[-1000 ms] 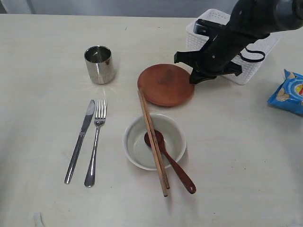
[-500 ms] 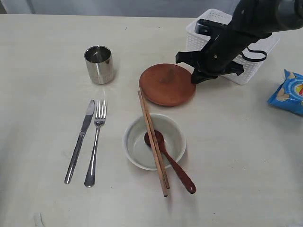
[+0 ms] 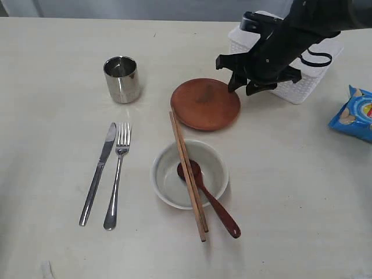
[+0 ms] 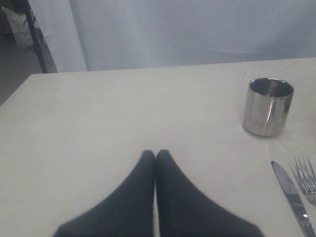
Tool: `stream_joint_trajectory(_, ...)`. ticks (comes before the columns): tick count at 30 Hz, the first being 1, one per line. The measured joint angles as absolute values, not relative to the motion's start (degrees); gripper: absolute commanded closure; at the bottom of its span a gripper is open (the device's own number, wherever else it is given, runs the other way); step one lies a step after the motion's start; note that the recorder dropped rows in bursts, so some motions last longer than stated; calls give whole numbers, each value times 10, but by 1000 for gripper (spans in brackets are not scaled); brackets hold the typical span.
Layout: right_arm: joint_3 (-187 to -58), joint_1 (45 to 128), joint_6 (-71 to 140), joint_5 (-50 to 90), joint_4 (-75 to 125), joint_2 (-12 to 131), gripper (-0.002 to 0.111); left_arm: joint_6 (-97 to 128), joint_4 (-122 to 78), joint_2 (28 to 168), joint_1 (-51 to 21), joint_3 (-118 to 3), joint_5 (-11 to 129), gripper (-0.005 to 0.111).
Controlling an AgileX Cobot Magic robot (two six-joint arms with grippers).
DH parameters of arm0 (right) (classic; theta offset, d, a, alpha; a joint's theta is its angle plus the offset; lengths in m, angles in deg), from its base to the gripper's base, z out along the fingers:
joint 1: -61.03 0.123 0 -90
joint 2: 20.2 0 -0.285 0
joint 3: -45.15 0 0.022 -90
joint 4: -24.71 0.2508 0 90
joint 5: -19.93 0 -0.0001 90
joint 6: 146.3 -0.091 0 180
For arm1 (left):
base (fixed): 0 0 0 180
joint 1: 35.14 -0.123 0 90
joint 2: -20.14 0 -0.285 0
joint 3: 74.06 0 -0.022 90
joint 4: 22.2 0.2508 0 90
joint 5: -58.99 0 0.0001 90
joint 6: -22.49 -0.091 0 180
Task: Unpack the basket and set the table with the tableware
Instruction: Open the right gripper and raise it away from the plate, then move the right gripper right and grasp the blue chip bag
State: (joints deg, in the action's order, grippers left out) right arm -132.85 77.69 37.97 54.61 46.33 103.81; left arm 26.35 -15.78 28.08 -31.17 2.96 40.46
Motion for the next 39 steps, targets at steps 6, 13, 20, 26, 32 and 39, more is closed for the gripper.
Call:
stream_joint_trajectory(6,-1342,777,390,591,463,1009,85,264,-158,281,-312,30,405,107)
stream_joint_trajectory(13,-1370,812,414,631,462,923,109,264,-158,281,-312,30,405,107)
stream_joint_trajectory(20,-1371,878,427,702,452,857,109,264,-158,281,-312,30,405,107)
stream_joint_trajectory(26,-1342,833,361,756,323,802,109,264,-158,281,-312,30,405,107)
stream_joint_trajectory(32,-1247,662,332,751,278,734,109,264,-158,281,-312,30,405,107)
stream_joint_trajectory(39,-1178,495,326,677,280,726,108,264,-158,281,-312,30,405,107)
